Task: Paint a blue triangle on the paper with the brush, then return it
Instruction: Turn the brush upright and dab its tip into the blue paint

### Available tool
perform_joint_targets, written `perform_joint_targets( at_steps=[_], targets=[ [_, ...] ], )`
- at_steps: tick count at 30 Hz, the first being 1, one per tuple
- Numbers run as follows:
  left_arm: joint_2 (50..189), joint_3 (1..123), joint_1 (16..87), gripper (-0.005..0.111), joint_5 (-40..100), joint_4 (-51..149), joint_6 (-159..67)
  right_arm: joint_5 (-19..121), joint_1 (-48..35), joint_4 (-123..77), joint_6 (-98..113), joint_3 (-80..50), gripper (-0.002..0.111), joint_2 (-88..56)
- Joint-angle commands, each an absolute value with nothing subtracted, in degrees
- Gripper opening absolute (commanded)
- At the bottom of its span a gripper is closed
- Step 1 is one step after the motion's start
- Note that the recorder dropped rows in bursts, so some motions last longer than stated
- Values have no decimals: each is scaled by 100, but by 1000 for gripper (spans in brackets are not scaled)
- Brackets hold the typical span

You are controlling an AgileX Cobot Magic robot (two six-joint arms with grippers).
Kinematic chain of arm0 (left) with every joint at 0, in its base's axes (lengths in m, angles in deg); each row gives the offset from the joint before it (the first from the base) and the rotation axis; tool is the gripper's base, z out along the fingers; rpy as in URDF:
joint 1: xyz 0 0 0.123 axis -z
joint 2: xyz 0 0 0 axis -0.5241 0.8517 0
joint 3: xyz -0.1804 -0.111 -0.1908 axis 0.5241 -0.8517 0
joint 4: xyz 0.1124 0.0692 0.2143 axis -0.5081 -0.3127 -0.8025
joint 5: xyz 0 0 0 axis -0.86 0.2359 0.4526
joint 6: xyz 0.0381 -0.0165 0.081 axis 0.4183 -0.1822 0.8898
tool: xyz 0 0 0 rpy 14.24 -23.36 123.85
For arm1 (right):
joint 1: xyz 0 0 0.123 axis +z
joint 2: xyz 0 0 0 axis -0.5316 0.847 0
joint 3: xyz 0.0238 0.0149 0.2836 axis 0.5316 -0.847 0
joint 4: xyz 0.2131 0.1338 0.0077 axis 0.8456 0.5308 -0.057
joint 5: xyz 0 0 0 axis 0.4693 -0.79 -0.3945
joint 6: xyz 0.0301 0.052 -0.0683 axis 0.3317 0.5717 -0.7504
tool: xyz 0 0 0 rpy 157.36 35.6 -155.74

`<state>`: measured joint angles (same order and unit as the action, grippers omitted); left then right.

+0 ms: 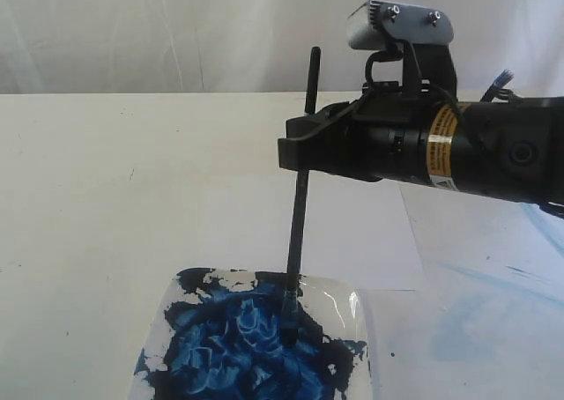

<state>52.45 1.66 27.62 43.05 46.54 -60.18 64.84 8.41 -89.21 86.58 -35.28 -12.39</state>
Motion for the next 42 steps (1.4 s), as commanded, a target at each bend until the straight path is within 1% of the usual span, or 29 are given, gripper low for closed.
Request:
perform_joint_targets(
  at_steps=[1,8,21,32,42],
  targets=[
    [5262,142,2768,0,4303,4651,-6060,6413,850,-8963,8597,-3494,0,-1235],
    [5262,142,2768,0,4303,4651,-6060,6002,850,-8963,8178,-3494,0,-1235],
    [5262,142,2768,0,4303,4651,-6060,6058,850,-8942,7888,-3494,0,-1235],
    [5262,142,2768,0,4303,4651,-6060,6606,850,-8713,7888,-3481,0,-1060],
    [5262,142,2768,0,4303,4651,-6060,7688,850,-8300,7878,-3012,0,-372]
  ],
)
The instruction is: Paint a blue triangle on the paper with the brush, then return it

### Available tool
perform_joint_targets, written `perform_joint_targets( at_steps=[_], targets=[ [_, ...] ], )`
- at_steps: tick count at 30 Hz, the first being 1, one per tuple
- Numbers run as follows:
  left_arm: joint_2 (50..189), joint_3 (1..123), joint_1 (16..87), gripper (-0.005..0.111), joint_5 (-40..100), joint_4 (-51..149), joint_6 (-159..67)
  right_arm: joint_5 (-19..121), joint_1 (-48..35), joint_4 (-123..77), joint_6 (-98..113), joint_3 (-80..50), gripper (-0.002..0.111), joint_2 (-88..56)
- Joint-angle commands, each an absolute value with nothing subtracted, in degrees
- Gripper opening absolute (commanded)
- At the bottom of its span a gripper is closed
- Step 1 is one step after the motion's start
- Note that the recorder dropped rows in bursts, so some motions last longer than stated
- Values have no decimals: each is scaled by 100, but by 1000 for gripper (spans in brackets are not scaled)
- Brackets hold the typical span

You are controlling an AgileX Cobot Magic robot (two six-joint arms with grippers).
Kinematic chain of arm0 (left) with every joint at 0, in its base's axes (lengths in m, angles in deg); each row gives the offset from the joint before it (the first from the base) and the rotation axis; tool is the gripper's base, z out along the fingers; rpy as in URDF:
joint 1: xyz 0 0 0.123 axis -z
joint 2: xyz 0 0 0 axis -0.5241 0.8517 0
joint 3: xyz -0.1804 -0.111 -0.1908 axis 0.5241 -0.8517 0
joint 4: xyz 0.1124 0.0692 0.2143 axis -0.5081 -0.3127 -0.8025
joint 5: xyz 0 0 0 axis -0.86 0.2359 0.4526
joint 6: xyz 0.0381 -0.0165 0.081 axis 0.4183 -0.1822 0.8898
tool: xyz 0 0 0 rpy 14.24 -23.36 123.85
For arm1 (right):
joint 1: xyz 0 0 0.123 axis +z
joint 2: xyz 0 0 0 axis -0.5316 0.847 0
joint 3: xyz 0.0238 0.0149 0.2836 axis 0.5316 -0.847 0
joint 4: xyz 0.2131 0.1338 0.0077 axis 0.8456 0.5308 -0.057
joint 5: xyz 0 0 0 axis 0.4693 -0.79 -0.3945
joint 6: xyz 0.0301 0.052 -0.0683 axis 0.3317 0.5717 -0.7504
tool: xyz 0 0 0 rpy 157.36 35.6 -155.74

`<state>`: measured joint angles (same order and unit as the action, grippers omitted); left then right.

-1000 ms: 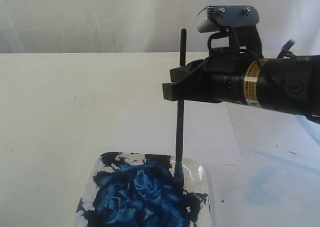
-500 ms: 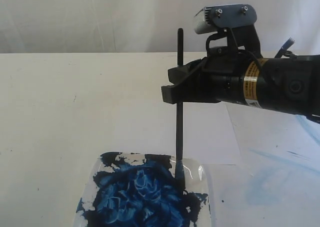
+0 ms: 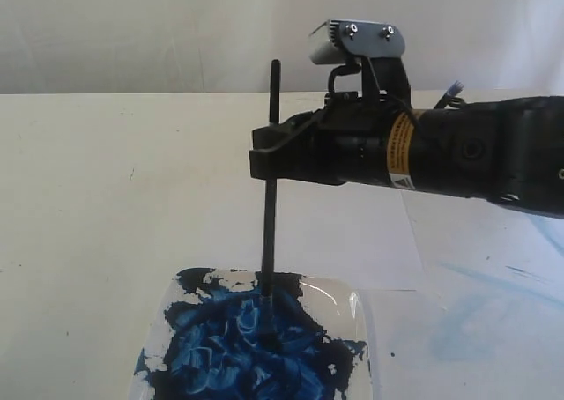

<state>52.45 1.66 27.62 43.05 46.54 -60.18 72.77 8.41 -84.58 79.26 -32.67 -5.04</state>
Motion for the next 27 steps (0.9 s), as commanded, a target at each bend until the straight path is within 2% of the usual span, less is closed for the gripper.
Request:
perform_joint_targets(
  at_steps=[1,12,19,27],
  targets=[
    [5262,142,2768,0,4303,4651,-6060,7714,850,-8300,7878,-2948,0,-373],
    [5262,142,2768,0,4303,4651,-6060,7946,837,-8300,7900,-2666,0,-741],
    [5262,142,2768,0,4303,4651,-6060,7071,809,-8258,8446,-2666,0,-1557],
    [5262,142,2768,0,4303,4651,-6060,7049,33,-8489,7903,-2686,0,-2442]
  ],
)
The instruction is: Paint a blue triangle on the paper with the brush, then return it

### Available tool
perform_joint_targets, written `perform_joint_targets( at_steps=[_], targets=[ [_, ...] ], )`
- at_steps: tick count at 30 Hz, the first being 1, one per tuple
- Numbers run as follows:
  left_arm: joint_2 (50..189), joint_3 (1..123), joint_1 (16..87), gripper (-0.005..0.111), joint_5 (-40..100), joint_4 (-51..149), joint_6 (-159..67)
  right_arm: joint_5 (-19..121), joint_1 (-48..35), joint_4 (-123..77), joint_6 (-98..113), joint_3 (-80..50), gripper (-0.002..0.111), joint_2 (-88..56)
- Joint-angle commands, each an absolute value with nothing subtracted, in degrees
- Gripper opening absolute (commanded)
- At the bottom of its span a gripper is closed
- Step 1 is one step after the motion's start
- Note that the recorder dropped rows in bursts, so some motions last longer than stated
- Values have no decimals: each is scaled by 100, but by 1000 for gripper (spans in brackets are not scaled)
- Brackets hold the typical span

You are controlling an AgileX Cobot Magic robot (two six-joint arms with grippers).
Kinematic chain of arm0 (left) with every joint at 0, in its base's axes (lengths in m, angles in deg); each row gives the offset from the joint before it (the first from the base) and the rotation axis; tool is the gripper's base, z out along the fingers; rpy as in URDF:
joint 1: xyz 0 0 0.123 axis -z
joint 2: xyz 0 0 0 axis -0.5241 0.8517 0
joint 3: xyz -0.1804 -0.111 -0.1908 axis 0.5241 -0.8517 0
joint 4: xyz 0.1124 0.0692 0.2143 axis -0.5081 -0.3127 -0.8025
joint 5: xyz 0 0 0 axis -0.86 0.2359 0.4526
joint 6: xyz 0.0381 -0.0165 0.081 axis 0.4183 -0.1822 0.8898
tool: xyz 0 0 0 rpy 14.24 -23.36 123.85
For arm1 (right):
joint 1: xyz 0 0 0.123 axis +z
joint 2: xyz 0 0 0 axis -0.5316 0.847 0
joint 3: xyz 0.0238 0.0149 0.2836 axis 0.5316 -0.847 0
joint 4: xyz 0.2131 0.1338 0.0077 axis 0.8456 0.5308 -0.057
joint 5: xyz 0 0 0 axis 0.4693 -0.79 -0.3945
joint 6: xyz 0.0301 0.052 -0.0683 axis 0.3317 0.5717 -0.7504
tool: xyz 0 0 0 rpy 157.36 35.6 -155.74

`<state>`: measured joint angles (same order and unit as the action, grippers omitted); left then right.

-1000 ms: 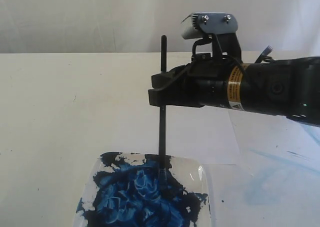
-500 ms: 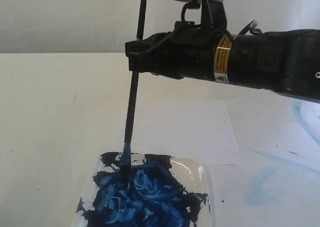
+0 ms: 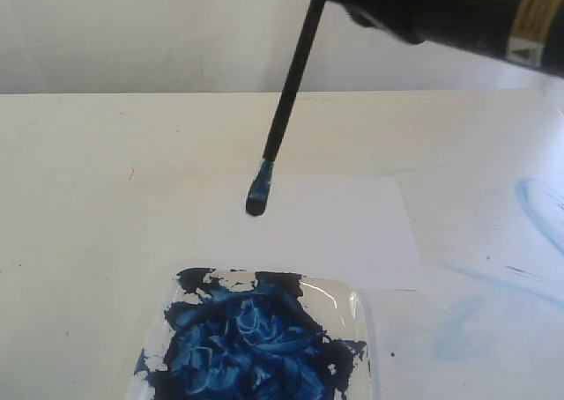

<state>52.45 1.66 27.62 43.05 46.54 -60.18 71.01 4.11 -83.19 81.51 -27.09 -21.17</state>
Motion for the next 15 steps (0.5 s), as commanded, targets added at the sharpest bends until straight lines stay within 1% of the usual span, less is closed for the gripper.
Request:
perform_joint_targets(
  at_steps=[1,4,7,12,15],
  targets=[
    [5262,142,2768,0,4303,4651,-6060,7049,-64,-8664,7903,-2686,0,-2477],
    [5262,142,2768,0,4303,4651,-6060,7091,-431,-8856,7903,-2686,0,-2442],
    [5262,142,2768,0,4303,4651,-6060,7565,-842,-8832,7903,-2686,0,-2216],
    [5257,142,2768,0,4303,4593,-6060,9563,-1933,-8688,8210,-2637,0,-1043],
    [5257,142,2768,0,4243,4573,-6060,10557,-2155,-8677,8126,-2637,0,-605]
  ],
)
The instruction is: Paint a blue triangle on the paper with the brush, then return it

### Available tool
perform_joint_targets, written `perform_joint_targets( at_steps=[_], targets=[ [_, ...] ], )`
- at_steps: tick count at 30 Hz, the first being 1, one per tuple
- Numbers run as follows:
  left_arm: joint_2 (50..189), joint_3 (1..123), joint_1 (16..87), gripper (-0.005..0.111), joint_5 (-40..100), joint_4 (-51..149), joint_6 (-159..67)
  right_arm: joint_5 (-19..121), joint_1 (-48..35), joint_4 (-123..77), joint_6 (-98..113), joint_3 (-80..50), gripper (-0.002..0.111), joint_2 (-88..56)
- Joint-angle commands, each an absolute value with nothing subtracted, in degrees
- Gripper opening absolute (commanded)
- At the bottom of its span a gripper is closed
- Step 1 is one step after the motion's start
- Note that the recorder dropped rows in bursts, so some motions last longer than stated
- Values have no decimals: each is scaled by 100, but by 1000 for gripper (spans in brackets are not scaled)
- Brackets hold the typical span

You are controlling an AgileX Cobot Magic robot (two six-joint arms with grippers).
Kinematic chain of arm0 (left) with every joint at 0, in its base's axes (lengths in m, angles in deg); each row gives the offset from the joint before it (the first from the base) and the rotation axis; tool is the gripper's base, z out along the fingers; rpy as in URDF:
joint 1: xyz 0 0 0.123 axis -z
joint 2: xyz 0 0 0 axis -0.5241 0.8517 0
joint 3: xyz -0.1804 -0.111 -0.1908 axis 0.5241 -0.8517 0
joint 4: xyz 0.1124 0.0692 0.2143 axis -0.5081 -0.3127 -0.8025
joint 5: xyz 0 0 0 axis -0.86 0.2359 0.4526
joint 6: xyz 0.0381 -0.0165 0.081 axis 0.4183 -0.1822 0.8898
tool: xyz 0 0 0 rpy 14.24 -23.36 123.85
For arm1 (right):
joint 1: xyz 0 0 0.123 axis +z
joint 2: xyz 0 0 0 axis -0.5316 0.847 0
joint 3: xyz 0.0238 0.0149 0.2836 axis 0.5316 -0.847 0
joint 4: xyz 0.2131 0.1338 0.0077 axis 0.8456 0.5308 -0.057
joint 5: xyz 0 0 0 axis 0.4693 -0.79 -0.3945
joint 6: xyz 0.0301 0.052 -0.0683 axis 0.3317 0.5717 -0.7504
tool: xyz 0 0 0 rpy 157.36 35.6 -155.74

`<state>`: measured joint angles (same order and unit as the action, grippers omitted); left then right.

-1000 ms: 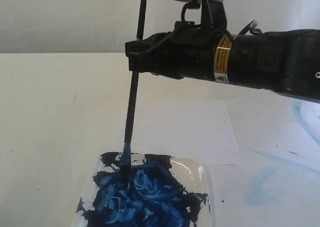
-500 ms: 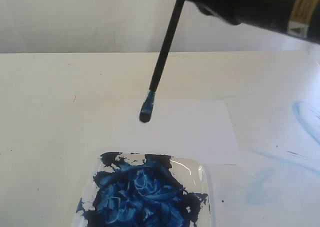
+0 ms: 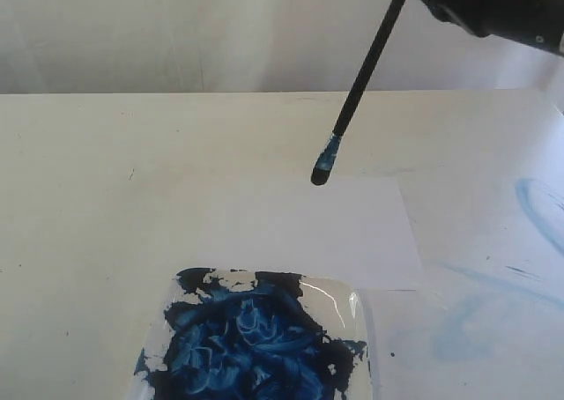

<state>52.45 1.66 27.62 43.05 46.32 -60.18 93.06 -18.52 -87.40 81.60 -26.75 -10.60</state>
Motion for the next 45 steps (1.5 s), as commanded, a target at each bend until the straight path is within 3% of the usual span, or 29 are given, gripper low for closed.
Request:
perform_joint_targets(
  at_steps=[1,12,19,29,37,45],
  targets=[
    [5257,142,2768,0,4160,4573,-6060,10631,-2186,-8686,8005,-2637,0,-553],
    [5257,142,2768,0,1979,4573,-6060,11639,-2182,-8864,7286,-2637,0,-504],
    [5257,142,2768,0,1650,4573,-6060,11637,-2182,-8881,7286,-2637,0,-504],
    [5257,142,2768,0,-603,4729,-6048,11050,-2182,-8884,7286,-2637,0,-504],
    [5568,376,2768,0,-459,6561,-4027,10752,-2182,-8846,7286,-2637,0,-504],
    [7770,1503,2768,0,-212,6350,-4188,10637,-2182,-8668,7286,-2637,0,-504]
  ],
)
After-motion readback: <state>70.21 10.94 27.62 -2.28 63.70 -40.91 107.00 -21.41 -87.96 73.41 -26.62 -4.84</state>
